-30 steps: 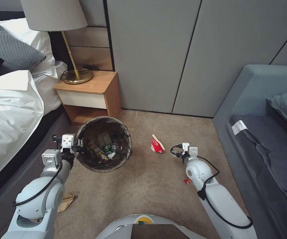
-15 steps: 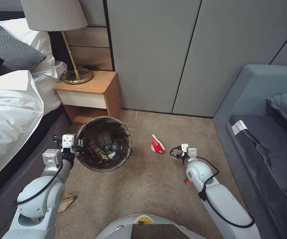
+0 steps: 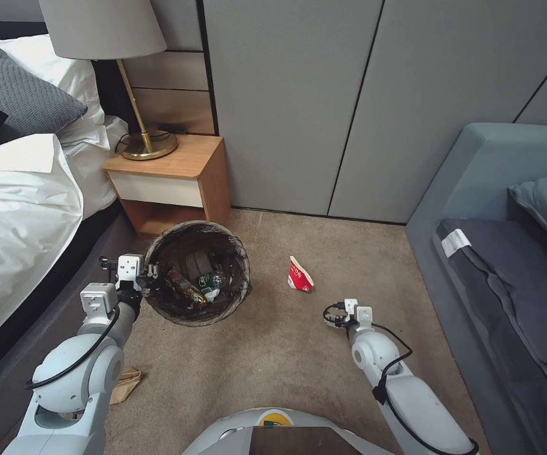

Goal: Pick up the trash bin, then pick up the garbage from the floor and place it into the trash bin.

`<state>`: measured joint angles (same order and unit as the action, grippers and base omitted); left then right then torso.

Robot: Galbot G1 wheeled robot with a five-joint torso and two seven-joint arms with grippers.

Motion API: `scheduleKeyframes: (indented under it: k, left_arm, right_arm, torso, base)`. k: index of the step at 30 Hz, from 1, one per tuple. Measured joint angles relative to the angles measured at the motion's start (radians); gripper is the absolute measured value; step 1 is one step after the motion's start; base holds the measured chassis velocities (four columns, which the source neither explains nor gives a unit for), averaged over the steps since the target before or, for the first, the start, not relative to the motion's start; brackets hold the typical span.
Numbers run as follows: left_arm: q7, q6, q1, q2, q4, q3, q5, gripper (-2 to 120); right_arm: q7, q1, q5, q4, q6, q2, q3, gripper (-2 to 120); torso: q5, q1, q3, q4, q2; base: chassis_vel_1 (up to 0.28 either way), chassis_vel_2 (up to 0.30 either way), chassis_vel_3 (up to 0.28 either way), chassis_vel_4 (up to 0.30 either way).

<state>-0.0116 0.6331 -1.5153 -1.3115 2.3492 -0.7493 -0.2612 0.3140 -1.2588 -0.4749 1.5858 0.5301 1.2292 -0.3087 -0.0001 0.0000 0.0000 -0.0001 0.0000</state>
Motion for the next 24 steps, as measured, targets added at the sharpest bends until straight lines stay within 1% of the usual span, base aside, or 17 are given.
scheduleKeyframes:
  k: [8,13,24]
  left_arm:
    - [0.001,-0.001,-0.002,-0.002,0.000,0.001,0.000,0]
    - [0.003,-0.002,0.005,-0.004,-0.006,0.006,0.000,0]
    - [0.005,-0.003,0.009,0.004,-0.014,0.007,-0.001,0]
  right_arm:
    - [0.001,-0.035,0.014,0.002,-0.011,0.011,-0.014,100]
    - [0.008,-0.095,0.022,0.037,-0.013,0.016,-0.040,100]
    - [0.025,-0.127,0.034,0.054,-0.010,0.019,-0.061,100]
  torso:
    - [0.0001,0.000,0.000,0.0001,0.000]
    - [0.0000,0.000,0.000,0.0000,0.000]
    - [0.0000,0.000,0.000,0.0001,0.000]
  base:
    - [0.000,0.000,0.000,0.000]
    - [0.000,0.000,0.000,0.000]
    - [0.000,0.000,0.000,0.000]
